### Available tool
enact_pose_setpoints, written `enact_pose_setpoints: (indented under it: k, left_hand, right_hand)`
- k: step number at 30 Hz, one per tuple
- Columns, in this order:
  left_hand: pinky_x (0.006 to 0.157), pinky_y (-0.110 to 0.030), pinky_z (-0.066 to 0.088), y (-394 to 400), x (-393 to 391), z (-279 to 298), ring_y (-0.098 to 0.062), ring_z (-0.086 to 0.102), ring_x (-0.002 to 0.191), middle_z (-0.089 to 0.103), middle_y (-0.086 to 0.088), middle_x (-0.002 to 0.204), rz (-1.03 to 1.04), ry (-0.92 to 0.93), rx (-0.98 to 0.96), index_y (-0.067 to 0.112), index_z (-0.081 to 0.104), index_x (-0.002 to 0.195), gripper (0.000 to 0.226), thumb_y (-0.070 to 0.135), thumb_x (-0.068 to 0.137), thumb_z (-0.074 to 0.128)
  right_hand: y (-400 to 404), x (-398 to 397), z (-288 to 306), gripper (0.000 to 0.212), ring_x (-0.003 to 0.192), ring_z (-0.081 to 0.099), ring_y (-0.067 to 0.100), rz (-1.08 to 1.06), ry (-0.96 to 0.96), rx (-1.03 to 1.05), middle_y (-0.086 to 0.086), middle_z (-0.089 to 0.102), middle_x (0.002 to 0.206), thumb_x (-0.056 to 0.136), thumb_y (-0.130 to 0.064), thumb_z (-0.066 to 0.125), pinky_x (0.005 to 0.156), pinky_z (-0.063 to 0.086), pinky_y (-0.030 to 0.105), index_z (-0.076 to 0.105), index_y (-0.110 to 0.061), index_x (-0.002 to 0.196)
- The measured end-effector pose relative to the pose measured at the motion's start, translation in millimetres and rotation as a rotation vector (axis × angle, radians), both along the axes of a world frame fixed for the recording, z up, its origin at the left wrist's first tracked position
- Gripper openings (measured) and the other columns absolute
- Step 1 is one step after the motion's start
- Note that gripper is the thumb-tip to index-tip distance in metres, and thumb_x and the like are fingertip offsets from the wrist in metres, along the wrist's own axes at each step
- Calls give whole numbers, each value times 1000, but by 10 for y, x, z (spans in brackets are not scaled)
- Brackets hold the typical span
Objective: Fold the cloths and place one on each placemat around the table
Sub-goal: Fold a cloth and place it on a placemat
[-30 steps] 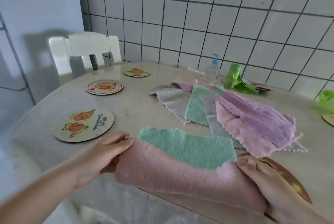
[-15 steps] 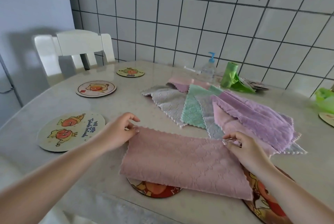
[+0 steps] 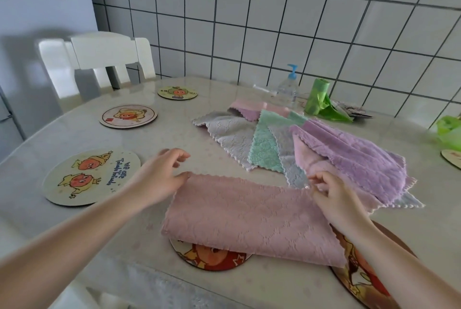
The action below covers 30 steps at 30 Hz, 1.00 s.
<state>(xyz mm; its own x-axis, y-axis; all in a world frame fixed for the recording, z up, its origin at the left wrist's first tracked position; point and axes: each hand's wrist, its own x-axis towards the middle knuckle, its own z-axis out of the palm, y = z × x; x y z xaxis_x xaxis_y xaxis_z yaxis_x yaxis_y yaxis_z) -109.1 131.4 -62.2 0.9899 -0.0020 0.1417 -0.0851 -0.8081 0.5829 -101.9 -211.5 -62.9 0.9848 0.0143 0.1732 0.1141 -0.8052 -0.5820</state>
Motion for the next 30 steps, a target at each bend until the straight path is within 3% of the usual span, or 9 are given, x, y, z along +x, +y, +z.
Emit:
enact_pose_setpoints:
  k: [3,6,8,12,16,20,24,28,30]
  left_hand:
    - [108,-27,27,-288,-181,68,-8,37,131,45,10,140,-123,-157,167,24,48,133,42,30,91,54]
    - [115,-36,21,-708,-254,90,-9,26,139,35,10,148,-281,-93,304,25,39,139,45,36,95,45]
    - [117,-42,15,-927,-224,64,-15,19,142,27,4,153,-324,-2,400,22,31,142,49,39,97,35]
    - [116,-47,9,-1048,-146,-100,-18,13,144,18,2,156,-297,50,510,21,20,146,57,46,95,16]
    - [116,-47,8,-991,-144,-183,-15,14,143,18,6,155,-301,-9,565,27,17,146,85,58,72,-9]
    - [117,-47,3,-910,-158,-184,-15,6,145,10,5,157,-304,9,568,33,12,146,89,65,66,-11]
    - [118,-45,1,-716,-255,-182,-14,2,145,5,5,158,-253,14,566,37,8,146,86,69,69,-12]
    - [118,-42,1,-491,-352,-186,-12,-2,145,2,8,158,-195,72,538,37,5,147,100,79,60,-23]
    - [118,-44,3,-408,-415,-179,-14,3,145,8,7,157,-145,69,523,34,12,147,96,79,66,-11]
  right_hand:
    - [188,-167,94,34,119,41,4,113,-110,-216,-10,46,134,92,-21,47,96,35,24,51,-30,124]
    - [557,-350,149,48,139,17,6,274,-39,-401,-14,26,150,95,-28,39,116,12,36,33,-29,142]
    - [777,-385,88,54,143,8,10,335,49,-442,-9,16,155,93,-40,28,118,5,42,24,-29,145]
    - [907,-344,-146,80,142,10,10,291,38,-468,-9,18,154,69,-51,-1,115,9,48,17,-30,145]
    - [860,-333,-220,83,142,10,9,245,30,-487,-11,15,155,67,-54,-7,114,8,50,15,-36,144]
    - [783,-367,-210,86,143,6,9,222,58,-522,-12,9,157,67,-60,-10,115,5,50,14,-36,146]
    - [612,-419,-157,92,145,-2,11,214,126,-594,-10,-1,158,69,-80,-9,114,-1,53,7,-35,147]
    - [356,-464,-148,82,145,-7,11,191,136,-665,-9,-5,158,76,-76,-4,114,-3,55,1,-35,147]
    - [265,-485,-142,85,145,-7,12,163,131,-710,-8,-5,158,73,-76,-9,114,-2,57,1,-36,147]
